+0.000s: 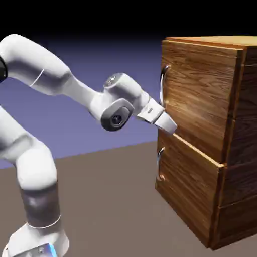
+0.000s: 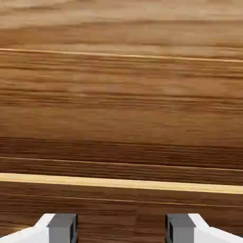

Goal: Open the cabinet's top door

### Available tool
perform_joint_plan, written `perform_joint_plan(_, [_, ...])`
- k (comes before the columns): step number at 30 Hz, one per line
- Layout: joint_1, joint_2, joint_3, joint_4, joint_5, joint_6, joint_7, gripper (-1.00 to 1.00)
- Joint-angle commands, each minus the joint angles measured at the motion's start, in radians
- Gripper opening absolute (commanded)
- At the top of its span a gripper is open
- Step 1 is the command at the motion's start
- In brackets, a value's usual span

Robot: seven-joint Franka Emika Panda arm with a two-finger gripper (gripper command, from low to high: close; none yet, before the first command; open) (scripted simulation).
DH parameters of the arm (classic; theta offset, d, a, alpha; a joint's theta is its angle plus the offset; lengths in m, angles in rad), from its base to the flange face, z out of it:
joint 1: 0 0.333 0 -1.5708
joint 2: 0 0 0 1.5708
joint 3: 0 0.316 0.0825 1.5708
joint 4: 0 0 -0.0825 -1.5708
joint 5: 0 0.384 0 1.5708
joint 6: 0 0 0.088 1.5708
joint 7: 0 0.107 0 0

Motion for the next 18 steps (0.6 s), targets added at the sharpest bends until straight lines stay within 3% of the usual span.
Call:
perform_joint_plan(1, [-0.011, -0.009, 0.015, 0.004, 0.044, -0.001, -0.03, 0.0])
perform_joint_plan(18, [-0.202, -0.154, 0.265, 0.076, 0.783, -0.023, -0.543, 0.0])
